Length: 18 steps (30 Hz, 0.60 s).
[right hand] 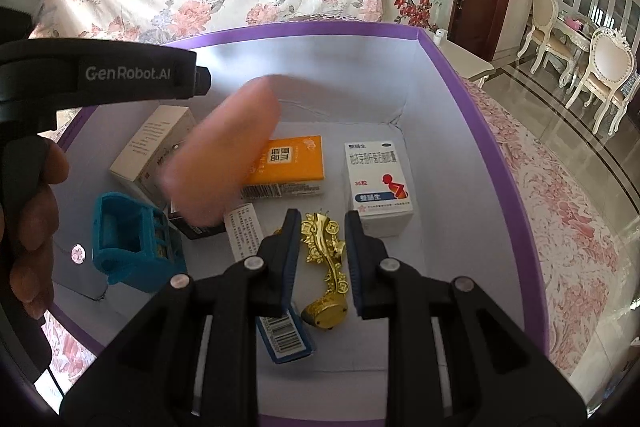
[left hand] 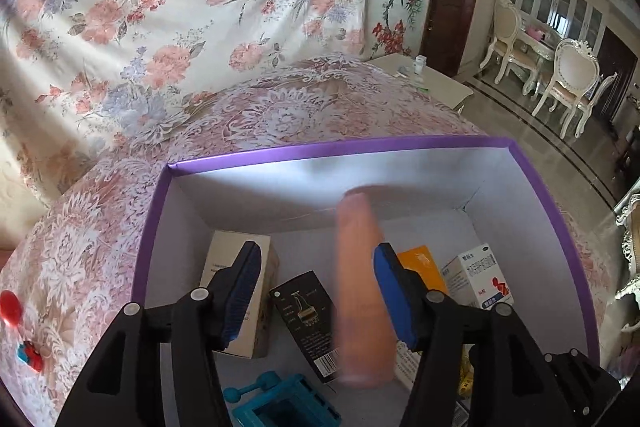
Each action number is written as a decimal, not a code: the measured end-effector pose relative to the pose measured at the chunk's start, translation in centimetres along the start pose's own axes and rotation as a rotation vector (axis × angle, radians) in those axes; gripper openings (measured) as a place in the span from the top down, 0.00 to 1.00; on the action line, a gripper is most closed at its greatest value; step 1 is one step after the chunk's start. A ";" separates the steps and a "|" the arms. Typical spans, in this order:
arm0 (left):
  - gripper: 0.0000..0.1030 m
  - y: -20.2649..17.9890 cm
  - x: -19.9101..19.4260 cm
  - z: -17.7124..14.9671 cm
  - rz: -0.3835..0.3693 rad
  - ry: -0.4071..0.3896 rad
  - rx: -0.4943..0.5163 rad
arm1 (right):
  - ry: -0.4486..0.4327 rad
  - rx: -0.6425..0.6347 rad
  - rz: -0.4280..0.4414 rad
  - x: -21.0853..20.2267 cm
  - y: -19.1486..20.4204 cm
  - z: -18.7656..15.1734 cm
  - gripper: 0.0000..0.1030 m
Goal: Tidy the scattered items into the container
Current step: 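Lower and release the pink bar and gold ornament into the purple box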
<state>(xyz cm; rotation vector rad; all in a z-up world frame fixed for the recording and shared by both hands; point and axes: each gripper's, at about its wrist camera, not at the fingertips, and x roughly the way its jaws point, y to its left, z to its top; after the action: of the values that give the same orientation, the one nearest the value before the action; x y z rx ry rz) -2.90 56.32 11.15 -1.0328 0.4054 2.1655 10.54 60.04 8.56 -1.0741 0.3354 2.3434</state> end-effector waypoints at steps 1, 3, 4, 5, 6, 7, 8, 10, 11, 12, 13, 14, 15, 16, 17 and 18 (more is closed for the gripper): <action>0.42 0.1 -0.2 0.0 -0.002 -0.011 -0.002 | 0.001 -0.001 0.001 0.0 0.0 0.0 0.76; 0.42 0.1 -0.3 -0.1 -0.001 -0.018 -0.002 | 0.000 -0.003 0.001 0.0 0.1 0.0 0.73; 0.42 0.1 -0.3 -0.1 -0.002 -0.019 -0.002 | -0.001 -0.003 -0.002 0.0 0.1 -0.1 0.69; 0.42 0.1 -0.4 -0.2 -0.004 -0.020 -0.001 | -0.003 -0.004 -0.003 0.0 0.1 -0.1 0.65; 0.42 0.1 -0.5 -0.2 -0.003 -0.028 -0.003 | -0.004 -0.004 -0.004 0.0 0.1 -0.1 0.64; 0.42 0.1 -0.6 -0.2 -0.001 -0.038 -0.005 | -0.006 -0.004 -0.005 0.0 0.1 -0.1 0.62; 0.42 0.1 -0.7 -0.2 0.000 -0.049 -0.007 | -0.007 -0.004 -0.007 0.1 0.1 -0.2 0.59; 0.42 0.1 -1.1 -0.2 -0.004 -0.070 -0.006 | -0.009 -0.003 -0.009 0.1 0.2 -0.2 0.54; 0.42 0.1 -1.2 -0.3 -0.011 -0.082 -0.002 | -0.009 -0.002 -0.010 0.1 0.2 -0.2 0.52; 0.42 0.0 -1.4 -0.3 -0.018 -0.093 0.003 | -0.010 -0.002 -0.010 0.1 0.2 -0.2 0.52; 0.42 0.0 -1.6 -0.3 -0.025 -0.105 0.007 | -0.011 -0.002 -0.010 0.1 0.2 -0.2 0.51; 0.42 -0.1 -1.9 -0.4 -0.030 -0.118 0.010 | -0.012 -0.002 -0.010 0.1 0.2 -0.2 0.50; 0.42 -0.1 -2.2 -0.5 -0.035 -0.132 0.013 | -0.012 -0.003 -0.010 0.1 0.2 -0.2 0.48; 0.42 -0.1 -2.7 -0.6 -0.042 -0.151 0.016 | -0.013 -0.003 -0.011 0.1 0.2 -0.2 0.46; 0.42 0.0 -3.1 -0.8 -0.048 -0.168 0.018 | -0.015 -0.002 -0.012 0.1 0.2 -0.2 0.45; 0.42 0.2 -3.6 -1.0 -0.049 -0.183 0.014 | -0.017 0.000 -0.013 0.1 0.1 -0.2 0.45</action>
<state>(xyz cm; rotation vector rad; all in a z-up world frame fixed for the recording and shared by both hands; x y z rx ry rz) -0.90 54.02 13.32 -0.8191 0.3061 2.1873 10.53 59.89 8.34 -1.0530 0.3205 2.3396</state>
